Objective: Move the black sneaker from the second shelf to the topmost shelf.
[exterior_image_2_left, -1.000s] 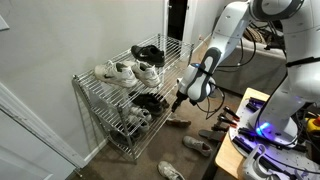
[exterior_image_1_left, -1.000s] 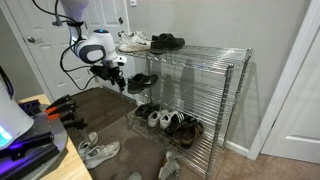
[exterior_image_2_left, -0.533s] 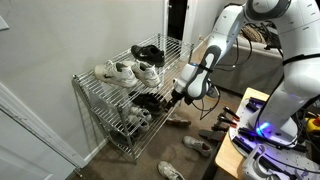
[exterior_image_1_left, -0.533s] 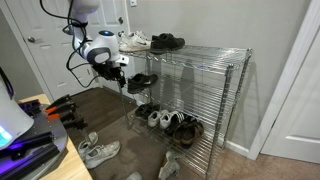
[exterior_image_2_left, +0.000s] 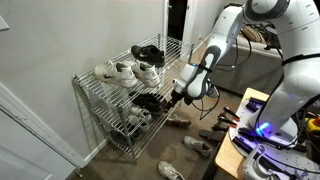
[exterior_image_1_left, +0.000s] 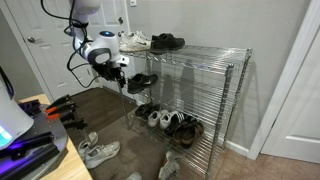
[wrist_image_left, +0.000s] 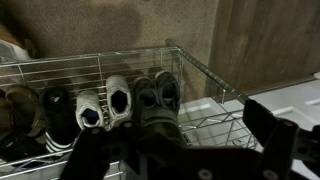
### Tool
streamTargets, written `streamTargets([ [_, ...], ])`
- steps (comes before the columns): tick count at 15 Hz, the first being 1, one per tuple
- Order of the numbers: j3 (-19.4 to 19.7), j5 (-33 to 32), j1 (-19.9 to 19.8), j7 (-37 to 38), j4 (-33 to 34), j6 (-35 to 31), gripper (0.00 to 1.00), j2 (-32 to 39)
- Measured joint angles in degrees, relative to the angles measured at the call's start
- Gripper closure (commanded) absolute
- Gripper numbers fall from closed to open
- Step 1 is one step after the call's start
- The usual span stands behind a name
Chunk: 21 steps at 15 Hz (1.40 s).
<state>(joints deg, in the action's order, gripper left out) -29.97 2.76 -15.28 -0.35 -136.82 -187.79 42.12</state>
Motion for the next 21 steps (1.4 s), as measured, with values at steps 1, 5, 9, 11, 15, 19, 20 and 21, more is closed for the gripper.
streamTargets([
  [1, 1.4, 0.0, 1.5, 0.3, 0.2, 0.0, 0.00, 0.0],
  [5, 9.7, 0.3, 12.0, 3.4, 2.5, -0.5, 0.00, 0.0],
  [9, 11.4, 1.8, 17.6, 7.9, 4.3, -6.6, 0.00, 0.9],
  [11, 12.7, 3.9, 20.4, 10.0, 5.6, -11.4, 0.00, 1.7],
  [15, 20.3, 10.8, 29.4, 11.2, 14.2, -10.4, 0.00, 2.0],
  [19, 31.8, 19.3, 41.2, 11.2, 19.8, -10.2, 0.00, 3.4],
  [20, 34.5, 21.2, 43.8, 11.2, 20.2, -10.1, 0.00, 3.9],
  [21, 37.0, 23.3, 46.3, 11.2, 20.1, -9.7, 0.00, 4.6],
])
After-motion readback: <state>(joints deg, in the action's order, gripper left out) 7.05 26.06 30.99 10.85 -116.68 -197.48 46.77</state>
